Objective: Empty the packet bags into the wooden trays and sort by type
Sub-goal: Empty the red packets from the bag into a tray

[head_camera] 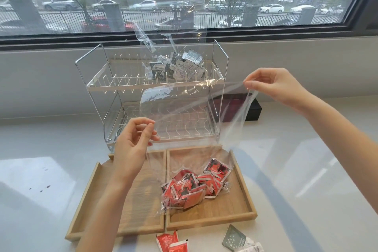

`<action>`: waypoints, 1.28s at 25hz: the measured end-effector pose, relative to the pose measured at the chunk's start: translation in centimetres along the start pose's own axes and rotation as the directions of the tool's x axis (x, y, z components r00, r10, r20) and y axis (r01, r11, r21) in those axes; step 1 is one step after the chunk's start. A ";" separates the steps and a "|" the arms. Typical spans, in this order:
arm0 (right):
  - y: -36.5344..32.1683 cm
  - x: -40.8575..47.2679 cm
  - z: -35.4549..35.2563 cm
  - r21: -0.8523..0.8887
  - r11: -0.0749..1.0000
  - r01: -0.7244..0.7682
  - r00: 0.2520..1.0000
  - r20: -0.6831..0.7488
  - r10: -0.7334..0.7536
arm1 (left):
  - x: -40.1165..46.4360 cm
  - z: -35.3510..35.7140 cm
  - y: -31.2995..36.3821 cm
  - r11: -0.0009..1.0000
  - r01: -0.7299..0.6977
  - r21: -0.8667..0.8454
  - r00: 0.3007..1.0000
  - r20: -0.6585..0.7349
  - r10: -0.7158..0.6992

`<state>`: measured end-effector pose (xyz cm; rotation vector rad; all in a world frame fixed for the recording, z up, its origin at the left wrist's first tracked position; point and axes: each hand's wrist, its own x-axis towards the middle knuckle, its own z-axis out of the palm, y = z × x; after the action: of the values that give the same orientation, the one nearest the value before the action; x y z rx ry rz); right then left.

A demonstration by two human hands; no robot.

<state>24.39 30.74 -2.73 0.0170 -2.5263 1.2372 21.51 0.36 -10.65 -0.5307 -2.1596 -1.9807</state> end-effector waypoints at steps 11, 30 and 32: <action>5.3 -3.5 7.3 0.347 0.886 -0.308 0.934 -0.068 0.351 | 0.5 0.1 -1.5 0.998 0.055 -0.011 0.994 -0.090 -0.056; 10.7 -11.7 18.4 -0.111 0.828 -0.550 0.805 0.193 0.561 | -7.7 2.0 -13.6 0.767 0.293 0.571 0.835 0.239 -0.496; 11.0 -11.9 18.5 -0.129 0.817 -0.562 0.796 0.182 0.577 | -7.9 2.2 -13.8 0.755 0.285 0.590 0.858 0.195 -0.475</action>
<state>28.76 21.78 -25.20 -0.7236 -2.8731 1.4120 24.02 0.56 -26.52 -0.3560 -3.1083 -1.3536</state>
